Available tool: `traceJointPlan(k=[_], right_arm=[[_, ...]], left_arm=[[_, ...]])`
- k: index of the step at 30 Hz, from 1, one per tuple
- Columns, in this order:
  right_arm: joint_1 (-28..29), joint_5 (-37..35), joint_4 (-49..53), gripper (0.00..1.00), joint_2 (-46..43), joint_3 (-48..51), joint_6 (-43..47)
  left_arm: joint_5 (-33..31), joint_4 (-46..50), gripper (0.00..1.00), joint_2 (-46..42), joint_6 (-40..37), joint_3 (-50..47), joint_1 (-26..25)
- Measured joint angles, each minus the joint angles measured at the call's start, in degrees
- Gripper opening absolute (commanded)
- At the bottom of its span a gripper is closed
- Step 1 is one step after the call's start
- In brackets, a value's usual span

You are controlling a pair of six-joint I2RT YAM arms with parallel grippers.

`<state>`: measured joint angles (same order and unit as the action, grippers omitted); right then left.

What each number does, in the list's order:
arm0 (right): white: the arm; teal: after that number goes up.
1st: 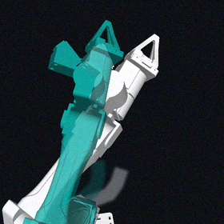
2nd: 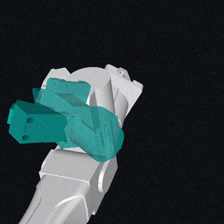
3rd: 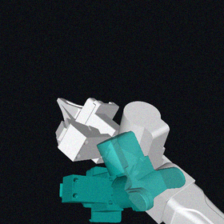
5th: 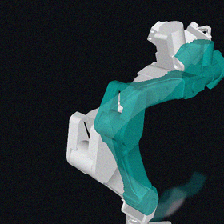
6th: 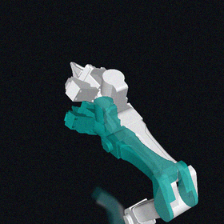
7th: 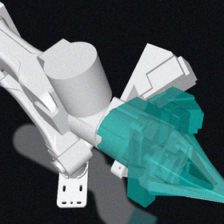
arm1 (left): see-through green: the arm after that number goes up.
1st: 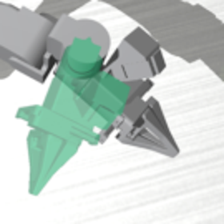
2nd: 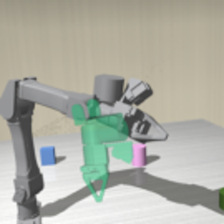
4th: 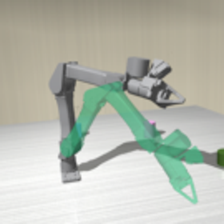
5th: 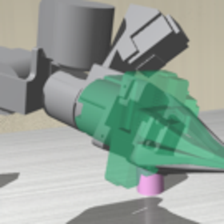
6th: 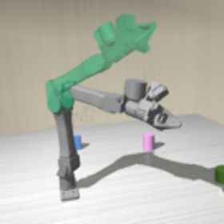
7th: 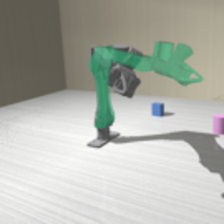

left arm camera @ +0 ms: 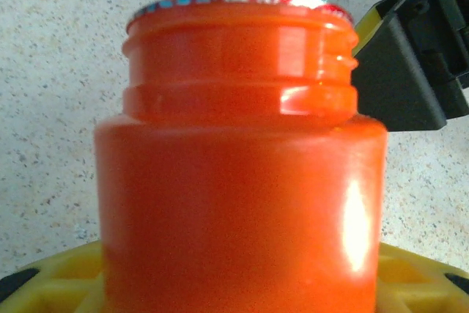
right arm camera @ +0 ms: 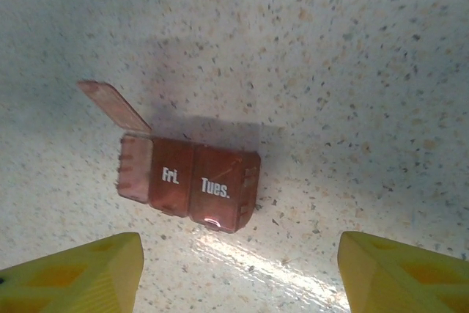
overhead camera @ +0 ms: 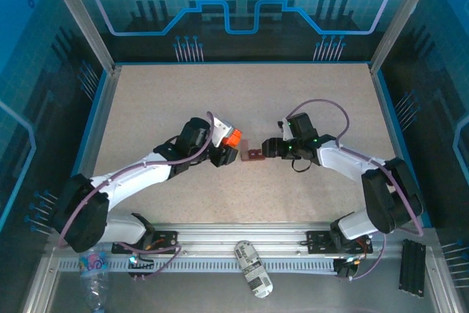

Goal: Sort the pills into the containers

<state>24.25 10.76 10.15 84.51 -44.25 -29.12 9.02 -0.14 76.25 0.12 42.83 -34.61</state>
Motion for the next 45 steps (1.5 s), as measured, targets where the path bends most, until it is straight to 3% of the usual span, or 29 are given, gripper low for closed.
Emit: traceJointPlan(k=[10, 27, 45], right_arm=[[3.1, -3.1, 0.3, 0.68, 5.0, -3.8, 2.1], [3.2, -5.0, 1.8, 0.64, 10.8, -7.6, 2.3], [3.2, -5.4, 1.7, 0.63, 13.2, -8.0, 2.2]], left_arm=[[0.0, 0.3, 0.00, 2.8, 0.0, -1.7, -0.9], [1.9, 3.4, 0.00, 10.6, 0.0, 0.3, -2.1], [2.8, 6.0, 0.00, 13.4, -0.1, 2.2, -2.4]])
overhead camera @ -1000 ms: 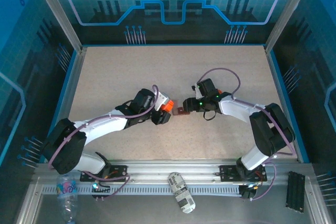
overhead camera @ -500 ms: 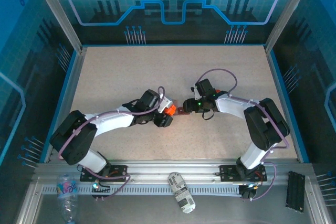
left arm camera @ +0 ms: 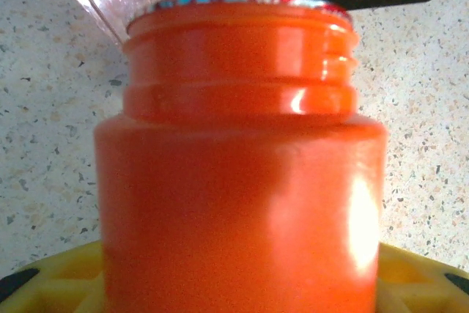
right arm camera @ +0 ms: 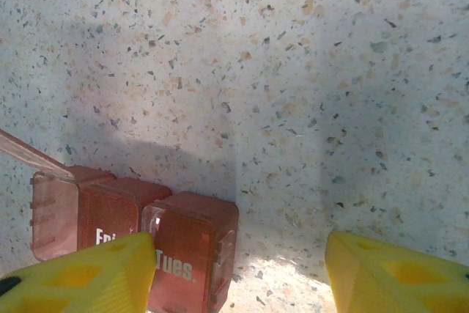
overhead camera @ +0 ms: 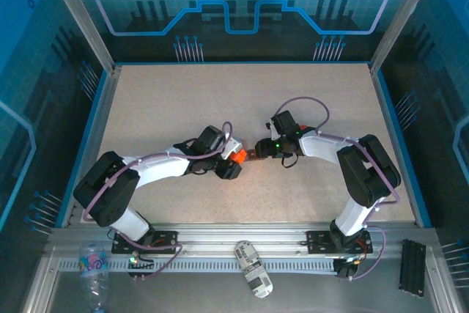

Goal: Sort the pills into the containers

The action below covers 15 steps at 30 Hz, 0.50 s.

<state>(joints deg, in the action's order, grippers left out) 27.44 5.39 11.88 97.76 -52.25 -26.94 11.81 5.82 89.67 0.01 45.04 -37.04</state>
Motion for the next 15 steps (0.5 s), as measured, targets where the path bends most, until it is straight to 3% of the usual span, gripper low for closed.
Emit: traceJointPlan(k=[15], right_arm=[[0.0, 0.0, 0.0, 0.63, 0.1, 0.0, -0.7]], left_arm=[[0.7, 4.1, 0.00, 4.7, -1.7, 5.7, 0.0]])
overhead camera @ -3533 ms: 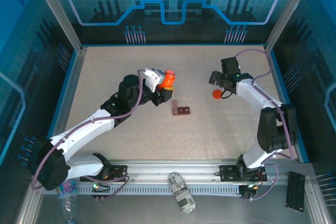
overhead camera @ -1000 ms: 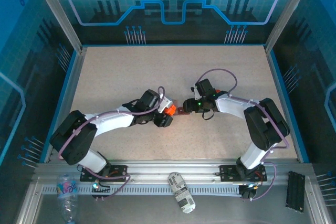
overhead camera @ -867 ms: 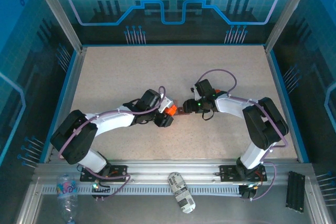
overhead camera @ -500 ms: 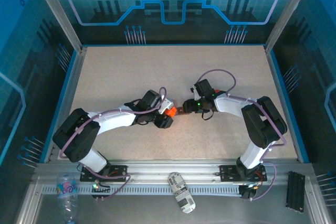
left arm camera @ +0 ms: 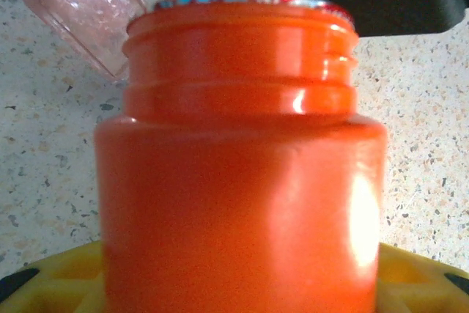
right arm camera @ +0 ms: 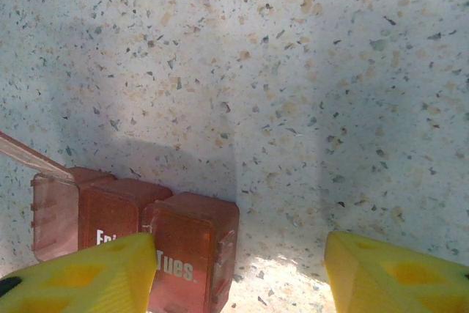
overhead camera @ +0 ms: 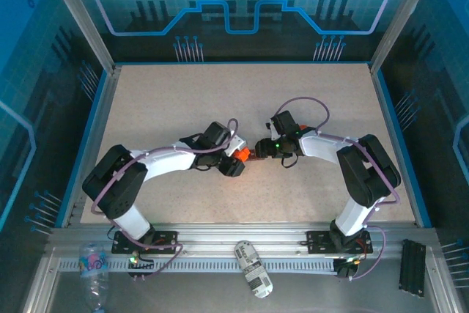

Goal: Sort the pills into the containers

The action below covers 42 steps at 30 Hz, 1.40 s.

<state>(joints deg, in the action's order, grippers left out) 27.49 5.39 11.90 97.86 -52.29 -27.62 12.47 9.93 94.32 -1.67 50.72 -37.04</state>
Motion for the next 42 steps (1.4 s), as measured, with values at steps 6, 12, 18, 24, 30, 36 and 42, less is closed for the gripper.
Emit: traceJointPlan(k=[6, 12, 18, 24, 30, 36, 42], right_arm=[[0.3, -0.4, 0.1, 0.63, 0.1, -0.2, -0.4], [0.3, -0.5, 0.0, 0.63, 0.1, -0.2, -0.6], [0.4, -0.5, 0.0, 0.63, 0.2, -0.2, -0.9], [0.6, -0.7, 0.0, 0.63, 0.2, -0.3, -0.9], [0.6, -0.7, 0.0, 0.63, 0.4, -0.6, -0.9], [0.6, -0.7, 0.0, 0.63, 0.4, -0.6, -0.9], [0.7, -0.7, 0.0, 0.62, 0.4, -0.6, -0.9]], left_arm=[[0.0, 3.7, 0.00, 1.9, -1.5, 2.5, 0.0], [-0.3, 7.9, 0.00, 3.3, -2.1, 5.2, 0.0], [-0.3, 11.3, 0.00, 4.7, -3.0, 7.0, 0.0], [-0.8, 14.1, 0.00, 5.6, -3.2, 7.5, 0.0], [-1.2, 16.0, 0.00, 6.2, -3.3, 9.4, 0.0], [-1.8, 17.9, 0.00, 6.6, -3.4, 11.5, 0.0], [-3.1, 20.8, 0.00, 7.5, -3.4, 14.1, 0.0]])
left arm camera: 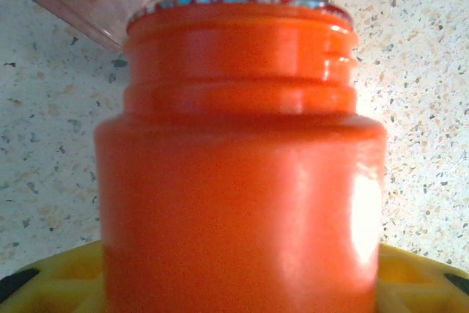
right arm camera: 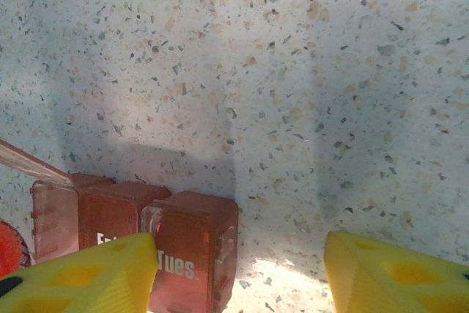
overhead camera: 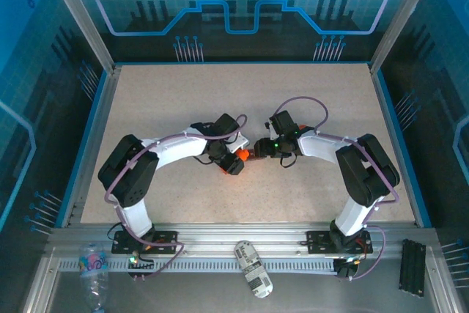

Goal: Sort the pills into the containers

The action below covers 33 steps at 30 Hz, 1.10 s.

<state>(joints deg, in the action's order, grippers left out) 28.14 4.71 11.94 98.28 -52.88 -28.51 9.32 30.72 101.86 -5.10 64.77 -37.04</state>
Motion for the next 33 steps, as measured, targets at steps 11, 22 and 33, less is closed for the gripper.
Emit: traceJointPlan(k=[11, 22, 33], right_arm=[[0.0, 0.0, 0.0, 0.62, 0.0, 0.0, -0.2], [0.1, 0.0, 0.0, 0.63, 0.1, -0.1, -0.2], [0.1, 0.0, 0.0, 0.62, 0.3, -0.3, -0.4]], left_arm=[[-0.8, 4.7, 0.00, 1.7, -1.1, 2.7, 0.0], [-1.1, 7.5, 0.00, 3.1, -1.3, 5.0, 0.0], [-2.4, 11.0, 0.00, 5.0, -1.5, 8.7, 0.0]])
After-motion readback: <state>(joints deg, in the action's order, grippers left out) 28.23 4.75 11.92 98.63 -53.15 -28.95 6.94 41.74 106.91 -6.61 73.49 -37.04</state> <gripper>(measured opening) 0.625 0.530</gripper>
